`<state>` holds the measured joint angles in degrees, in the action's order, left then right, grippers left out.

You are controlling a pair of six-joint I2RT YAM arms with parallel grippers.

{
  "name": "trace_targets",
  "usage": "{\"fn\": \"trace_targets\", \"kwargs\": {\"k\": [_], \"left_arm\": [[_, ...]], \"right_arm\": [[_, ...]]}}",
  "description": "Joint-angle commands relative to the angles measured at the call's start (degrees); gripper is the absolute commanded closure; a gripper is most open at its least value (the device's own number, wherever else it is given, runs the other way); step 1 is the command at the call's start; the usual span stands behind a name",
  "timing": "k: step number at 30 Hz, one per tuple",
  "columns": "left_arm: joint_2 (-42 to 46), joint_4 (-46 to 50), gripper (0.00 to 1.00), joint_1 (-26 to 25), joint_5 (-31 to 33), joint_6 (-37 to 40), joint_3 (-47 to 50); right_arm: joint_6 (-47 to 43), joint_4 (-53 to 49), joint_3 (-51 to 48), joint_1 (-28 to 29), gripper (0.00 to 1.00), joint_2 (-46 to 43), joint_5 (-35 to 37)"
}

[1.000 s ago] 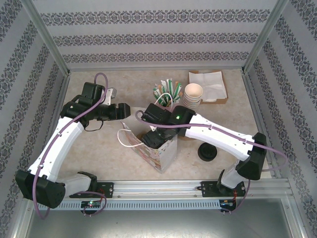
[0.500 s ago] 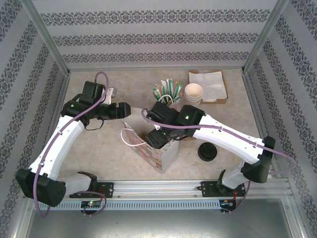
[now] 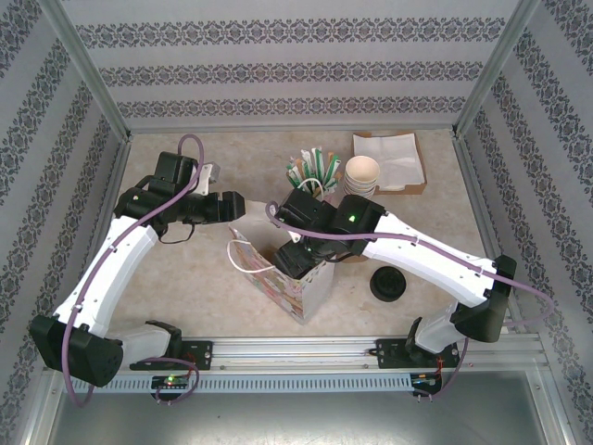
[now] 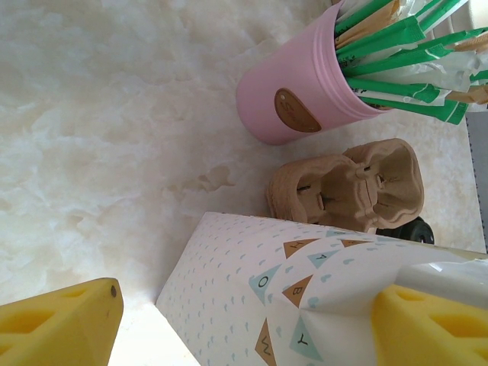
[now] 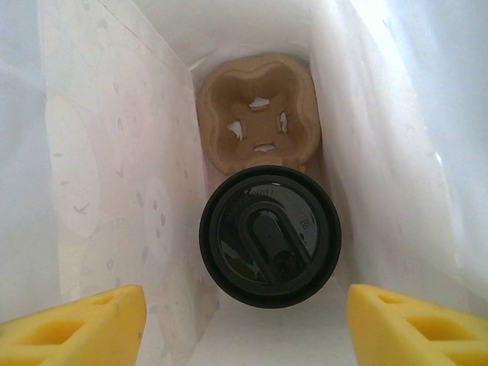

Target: Pack the takeout coffee

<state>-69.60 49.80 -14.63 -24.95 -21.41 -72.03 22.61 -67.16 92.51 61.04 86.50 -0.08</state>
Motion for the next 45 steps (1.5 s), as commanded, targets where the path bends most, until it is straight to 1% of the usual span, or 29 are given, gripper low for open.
{"fn": "trace_targets", "kwargs": {"k": [1, 15, 19, 28, 33, 41, 43, 45], "left_arm": [[-0.4, 1.3, 0.18, -0.5, 1.8, 0.4, -1.5], [-0.3, 1.2, 0.18, -0.5, 2.0, 0.1, -1.5], [-0.2, 1.1, 0.19, -0.6, 1.9, 0.2, -1.5], [-0.2, 0.7, 0.19, -0.5, 1.8, 0.4, -1.4], [-0.3, 0.6, 0.19, -0.5, 1.8, 0.4, -1.8], [-0.1, 0.1, 0.19, -0.5, 1.7, 0.0, -2.3], [-0.1, -0.4, 0.19, -0.5, 1.7, -0.3, -2.4], [-0.3, -0.7, 0.19, -0.5, 1.5, -0.3, -2.7]], "right_arm": [[0.9, -2.0, 2.0, 1.0, 0.3, -1.1, -0.5], [0.2, -0.8, 4.8, 1.4, 0.3, -4.4, -0.4], [0.3, 1.0, 3.9, 1.4, 0.29, -5.3, -0.2], [1.2, 2.8, 4.3, 1.3, 0.3, -3.6, 0.6], [1.3, 3.3, 5.7, 1.5, 0.3, -4.8, 3.4], [0.5, 8.0, 5.1, 1.5, 0.3, -8.3, 4.2], [-0.1, 8.8, 5.3, 1.5, 0.3, -9.2, 6.2], [-0.6, 9.6, 5.2, 1.3, 0.3, -10.6, 10.2]]}}
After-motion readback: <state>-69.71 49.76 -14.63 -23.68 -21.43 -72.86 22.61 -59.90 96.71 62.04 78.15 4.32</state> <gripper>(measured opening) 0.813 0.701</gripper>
